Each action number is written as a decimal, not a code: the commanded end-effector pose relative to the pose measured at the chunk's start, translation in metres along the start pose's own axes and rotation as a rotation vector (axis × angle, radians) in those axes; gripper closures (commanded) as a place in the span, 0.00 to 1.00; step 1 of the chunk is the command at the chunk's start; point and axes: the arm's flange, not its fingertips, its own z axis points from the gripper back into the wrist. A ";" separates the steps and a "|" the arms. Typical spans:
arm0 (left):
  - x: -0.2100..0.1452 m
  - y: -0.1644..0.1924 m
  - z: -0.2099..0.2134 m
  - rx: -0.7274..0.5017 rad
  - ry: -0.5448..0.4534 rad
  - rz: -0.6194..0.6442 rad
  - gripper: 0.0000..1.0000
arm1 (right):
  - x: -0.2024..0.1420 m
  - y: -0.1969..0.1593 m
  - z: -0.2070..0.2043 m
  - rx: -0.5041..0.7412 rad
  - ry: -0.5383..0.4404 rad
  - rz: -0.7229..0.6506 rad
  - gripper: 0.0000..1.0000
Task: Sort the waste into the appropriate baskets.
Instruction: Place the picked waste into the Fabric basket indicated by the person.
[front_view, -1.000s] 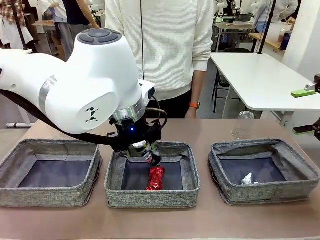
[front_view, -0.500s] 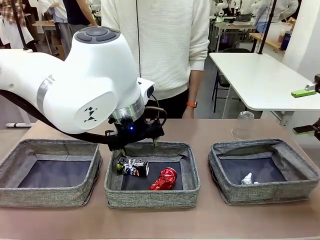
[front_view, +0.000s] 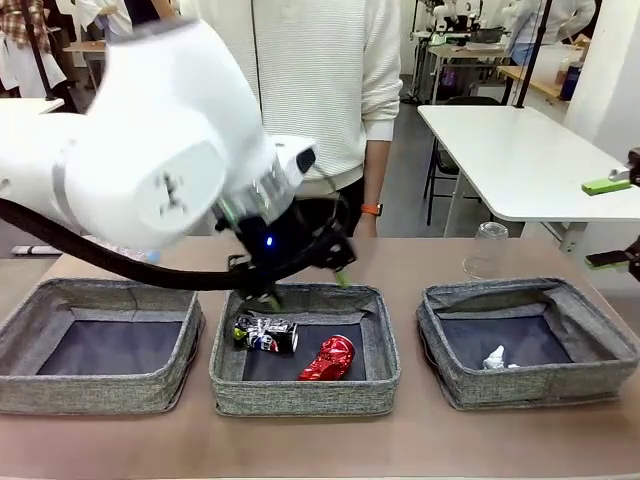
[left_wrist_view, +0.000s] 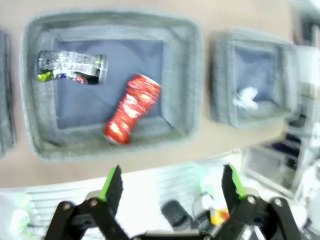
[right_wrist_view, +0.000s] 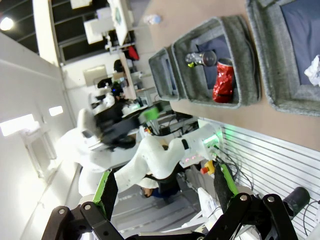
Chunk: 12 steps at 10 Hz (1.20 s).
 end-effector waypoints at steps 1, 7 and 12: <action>0.017 0.063 0.089 -0.259 0.213 -0.108 0.00 | 0.003 0.003 -0.002 0.007 -0.009 0.020 0.00; 0.010 0.351 0.157 -0.667 0.024 0.246 0.00 | 0.003 0.003 -0.002 0.007 -0.009 0.020 0.00; 0.015 0.377 0.188 -0.705 0.001 0.260 0.00 | 0.003 0.003 -0.002 0.007 -0.009 0.020 0.00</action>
